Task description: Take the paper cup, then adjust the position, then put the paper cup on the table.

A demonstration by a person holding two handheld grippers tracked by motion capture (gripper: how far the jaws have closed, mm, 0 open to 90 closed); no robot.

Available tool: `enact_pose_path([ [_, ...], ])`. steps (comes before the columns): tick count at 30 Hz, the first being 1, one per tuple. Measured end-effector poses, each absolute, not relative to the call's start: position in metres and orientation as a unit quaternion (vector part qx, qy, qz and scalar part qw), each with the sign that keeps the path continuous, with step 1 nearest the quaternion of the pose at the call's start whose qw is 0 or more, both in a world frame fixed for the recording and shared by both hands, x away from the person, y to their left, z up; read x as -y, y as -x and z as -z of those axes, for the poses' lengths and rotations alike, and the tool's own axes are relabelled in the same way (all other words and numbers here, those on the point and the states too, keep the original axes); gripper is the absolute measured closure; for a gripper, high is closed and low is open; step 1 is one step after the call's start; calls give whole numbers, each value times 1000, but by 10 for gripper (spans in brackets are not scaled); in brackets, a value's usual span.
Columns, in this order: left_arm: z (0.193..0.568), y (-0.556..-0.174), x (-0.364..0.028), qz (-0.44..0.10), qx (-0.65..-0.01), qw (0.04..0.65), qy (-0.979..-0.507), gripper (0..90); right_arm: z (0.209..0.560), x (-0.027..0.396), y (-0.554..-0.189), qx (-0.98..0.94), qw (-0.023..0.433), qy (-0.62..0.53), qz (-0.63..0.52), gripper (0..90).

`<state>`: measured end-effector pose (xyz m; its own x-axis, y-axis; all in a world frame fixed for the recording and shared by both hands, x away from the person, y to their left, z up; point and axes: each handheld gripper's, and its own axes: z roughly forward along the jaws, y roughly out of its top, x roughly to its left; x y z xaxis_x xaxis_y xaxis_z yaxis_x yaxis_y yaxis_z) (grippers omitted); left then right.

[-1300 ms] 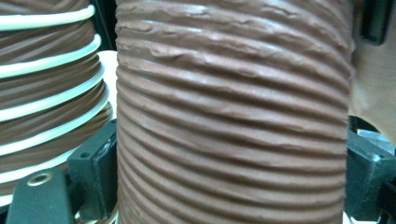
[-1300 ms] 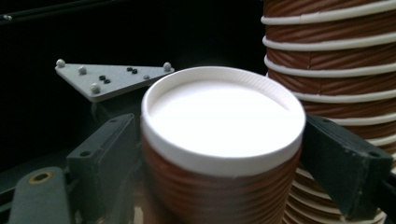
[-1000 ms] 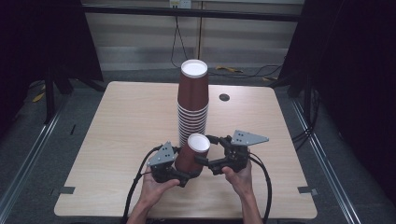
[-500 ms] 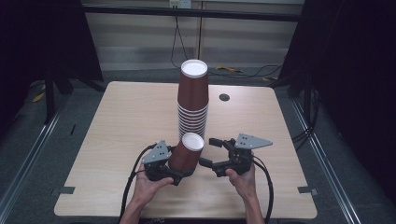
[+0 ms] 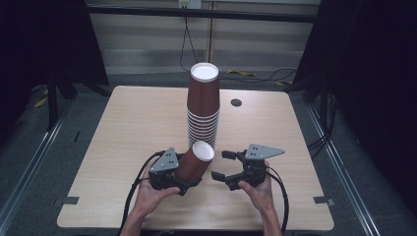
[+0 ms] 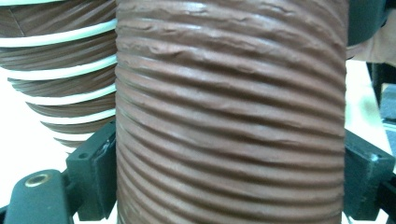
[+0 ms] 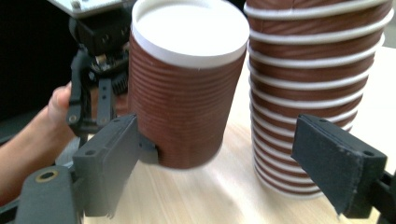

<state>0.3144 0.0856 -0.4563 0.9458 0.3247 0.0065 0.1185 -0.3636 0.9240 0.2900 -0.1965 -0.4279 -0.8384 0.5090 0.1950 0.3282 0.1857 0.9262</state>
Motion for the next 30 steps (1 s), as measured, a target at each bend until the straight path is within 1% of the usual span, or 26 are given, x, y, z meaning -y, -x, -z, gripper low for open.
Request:
enact_pose_path([
  [6, 455, -315, -88, -93, -130, 539, -827, 129, 430, 198, -289, -774, 71, -279, -564, 144],
  [9, 453, -314, -86, -100, -113, 508, -848, 129, 432, 199, -288, -779, 70, -284, -554, 164],
  [13, 452, -314, -83, -102, -105, 496, -856, 129, 432, 199, -288, -784, 69, -284, -548, 199],
  [19, 452, -315, -81, -105, -94, 473, -870, 130, 434, 198, -289, -800, 64, -282, -526, 194],
  [24, 452, -314, -75, -109, -79, 442, -887, 130, 435, 196, -289, -813, 68, -273, -510, 147],
  [30, 451, -312, -69, -116, -58, 407, -904, 130, 437, 194, -288, -834, 62, -262, -482, 137],
])
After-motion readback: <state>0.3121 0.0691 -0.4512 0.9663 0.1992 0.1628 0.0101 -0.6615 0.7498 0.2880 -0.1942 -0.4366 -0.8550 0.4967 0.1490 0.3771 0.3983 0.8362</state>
